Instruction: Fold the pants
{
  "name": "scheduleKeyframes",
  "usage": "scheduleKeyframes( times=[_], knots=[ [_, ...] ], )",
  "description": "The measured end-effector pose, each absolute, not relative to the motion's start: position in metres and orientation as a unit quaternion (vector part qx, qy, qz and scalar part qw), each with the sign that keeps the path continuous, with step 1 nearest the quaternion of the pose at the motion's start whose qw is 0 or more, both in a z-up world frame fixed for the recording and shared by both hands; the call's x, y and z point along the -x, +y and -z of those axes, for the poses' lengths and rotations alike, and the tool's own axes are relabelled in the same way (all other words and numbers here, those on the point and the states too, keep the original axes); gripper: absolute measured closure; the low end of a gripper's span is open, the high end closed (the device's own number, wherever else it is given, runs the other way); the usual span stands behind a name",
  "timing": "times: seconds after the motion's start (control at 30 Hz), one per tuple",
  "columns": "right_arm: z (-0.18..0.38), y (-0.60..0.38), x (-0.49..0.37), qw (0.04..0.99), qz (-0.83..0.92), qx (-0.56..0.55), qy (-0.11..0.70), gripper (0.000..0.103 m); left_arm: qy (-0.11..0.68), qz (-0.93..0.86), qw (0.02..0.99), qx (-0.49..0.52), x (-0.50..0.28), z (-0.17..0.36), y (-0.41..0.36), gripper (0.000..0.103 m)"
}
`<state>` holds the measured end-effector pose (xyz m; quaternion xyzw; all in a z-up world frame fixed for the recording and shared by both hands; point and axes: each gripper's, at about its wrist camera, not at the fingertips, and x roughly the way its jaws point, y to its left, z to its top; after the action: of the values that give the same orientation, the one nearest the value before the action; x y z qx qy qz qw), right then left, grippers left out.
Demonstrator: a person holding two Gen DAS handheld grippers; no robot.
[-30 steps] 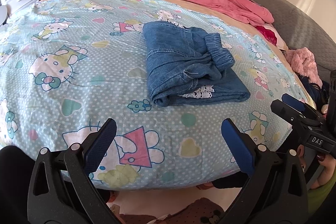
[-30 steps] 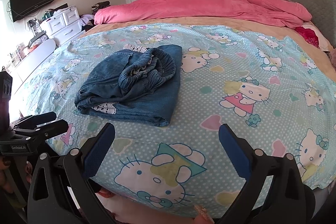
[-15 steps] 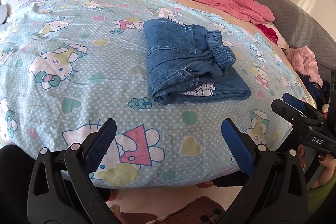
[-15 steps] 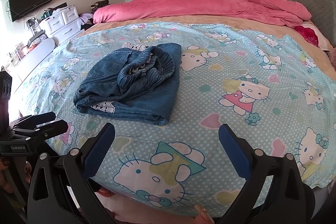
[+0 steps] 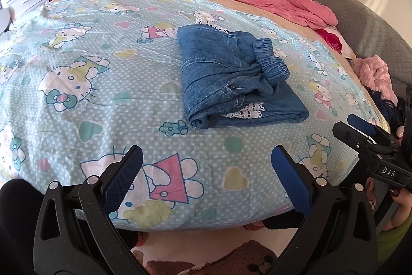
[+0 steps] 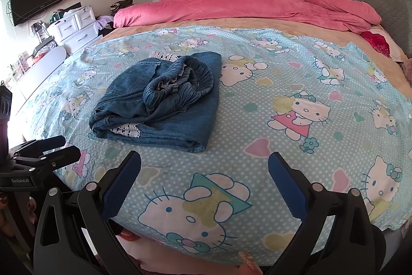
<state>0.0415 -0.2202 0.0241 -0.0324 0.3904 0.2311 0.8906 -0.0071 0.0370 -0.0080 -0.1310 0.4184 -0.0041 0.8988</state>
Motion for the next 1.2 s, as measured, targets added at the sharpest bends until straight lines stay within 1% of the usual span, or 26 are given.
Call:
scheduleKeyframes(
  times=[0.47,1.2],
  knots=[
    [-0.0216,-0.2198,-0.0418,0.891,-0.227,0.037,0.391,0.004,0.422,0.002,0.897,0.132,0.0070,0.0074,0.0382,0.009],
    [-0.0155,-0.2181,-0.0461,0.890,-0.221,0.046,0.396,0.004,0.413,-0.029,0.904,0.107,0.0062,0.0013,0.0351,0.009]
  ],
)
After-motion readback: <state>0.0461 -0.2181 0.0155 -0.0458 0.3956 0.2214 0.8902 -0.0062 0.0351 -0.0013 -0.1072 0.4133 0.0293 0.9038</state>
